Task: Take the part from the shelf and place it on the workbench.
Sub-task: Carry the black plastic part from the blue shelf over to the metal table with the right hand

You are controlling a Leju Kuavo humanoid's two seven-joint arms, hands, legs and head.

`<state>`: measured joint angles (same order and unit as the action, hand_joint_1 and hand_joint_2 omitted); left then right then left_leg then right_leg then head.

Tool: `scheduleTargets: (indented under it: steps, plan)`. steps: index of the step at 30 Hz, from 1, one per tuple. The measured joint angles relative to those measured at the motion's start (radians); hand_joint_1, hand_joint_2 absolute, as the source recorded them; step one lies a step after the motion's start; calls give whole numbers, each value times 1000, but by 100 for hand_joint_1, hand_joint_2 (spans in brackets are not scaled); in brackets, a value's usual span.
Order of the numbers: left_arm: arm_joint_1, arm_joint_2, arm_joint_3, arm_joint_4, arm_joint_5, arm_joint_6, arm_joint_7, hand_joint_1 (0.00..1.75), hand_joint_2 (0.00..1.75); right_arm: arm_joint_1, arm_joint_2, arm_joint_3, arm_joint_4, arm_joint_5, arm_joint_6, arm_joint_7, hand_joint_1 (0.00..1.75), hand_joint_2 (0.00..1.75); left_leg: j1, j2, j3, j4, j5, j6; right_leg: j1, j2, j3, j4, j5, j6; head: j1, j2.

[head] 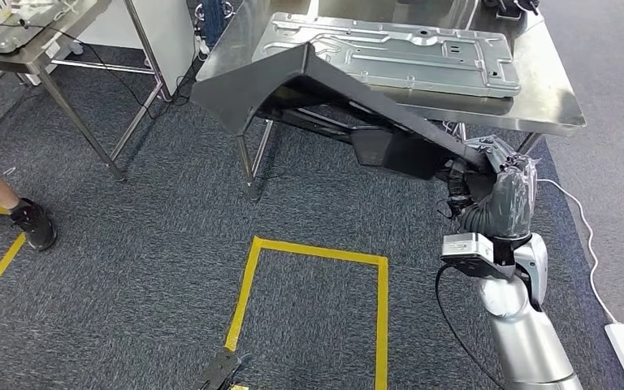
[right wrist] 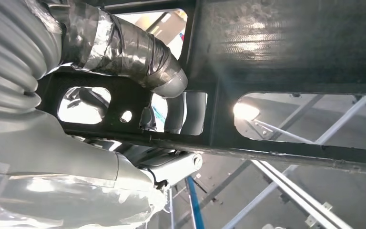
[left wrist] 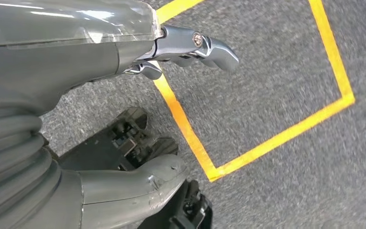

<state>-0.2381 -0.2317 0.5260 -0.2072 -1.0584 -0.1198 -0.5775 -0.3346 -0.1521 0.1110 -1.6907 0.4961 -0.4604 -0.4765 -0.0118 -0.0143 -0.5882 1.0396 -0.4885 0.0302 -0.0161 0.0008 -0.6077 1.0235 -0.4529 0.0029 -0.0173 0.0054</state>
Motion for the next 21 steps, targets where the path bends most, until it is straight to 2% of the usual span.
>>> scheduleTargets:
  steps: [2,4,5,6,7,9,10,11,14,16,17,19,20,21]
  plan:
    - [-2,3,-5,-1,0,-1,-4,0,175,-3,11,8,6,-7,-5,-6,175,175,4,2,-39,86,-50,-13,-5,-2,4,-6,2,-8,-1,0]
    - [-2,7,-9,-1,1,-2,-7,0,175,-5,21,16,15,-11,-8,-11,175,175,12,5,-106,220,-105,-23,-6,-3,4,-6,1,-11,-1,0]
    - [0,10,-10,-1,1,-2,-7,0,175,-4,25,19,19,-13,-9,-13,175,175,16,6,-130,262,-113,-26,-7,-3,5,-5,0,-11,-1,0]
    - [1,13,-11,-1,2,-2,-7,0,175,-4,29,23,23,-13,-10,-14,175,175,19,7,-134,263,-99,-28,-8,-3,5,-4,0,-10,-1,0]
    - [1,17,-12,-1,2,-2,-7,0,175,-4,32,26,27,-14,-11,-16,175,175,21,7,-119,223,-67,-28,-9,-2,6,-3,-2,-9,-1,0]
    - [1,22,-15,-1,2,-2,-7,0,175,-4,38,31,34,-15,-13,-18,175,175,22,7,-54,82,5,-25,-9,-1,8,0,-6,-2,-1,0]
    - [0,24,-17,-1,2,-2,-8,0,175,-5,40,33,38,-15,-14,-19,175,175,20,7,-29,27,24,-22,-8,-1,8,1,-7,2,-1,0]
    - [0,25,-18,-1,2,-2,-9,0,175,-7,41,35,42,-16,-14,-19,175,175,18,7,-14,-5,31,-19,-7,0,8,1,-8,8,-1,0]
    - [1,27,-21,-2,4,-3,-14,0,175,-13,45,39,54,-15,-15,-20,175,175,15,6,-9,-23,35,-2,-7,-1,9,-5,-5,28,-1,0]
    - [-1,27,-24,-2,6,-4,-19,0,175,-24,47,41,61,-13,-16,-21,175,175,18,7,-4,-36,43,14,-8,-1,-5,29,-33,35,-1,0]
    - [-2,27,-26,-2,7,-5,-21,0,175,-29,48,43,65,-12,-16,-22,175,175,18,7,-2,-41,46,21,-8,-1,-26,76,-61,36,0,0]
    - [-4,26,-29,-2,10,-5,-26,0,175,-37,48,46,75,-10,-16,-22,175,175,14,8,-2,-41,46,27,-7,-1,-88,204,-121,37,0,0]
    - [-4,26,-30,-2,12,-5,-28,0,175,-38,48,47,80,-9,-16,-22,175,175,11,8,-2,-40,45,28,-6,-1,-112,251,-134,37,0,0]
    - [-4,25,-31,-2,13,-5,-33,0,175,-38,48,49,84,-8,-16,-21,175,175,8,7,-2,-38,44,30,-6,-1,-121,264,-127,37,0,0]
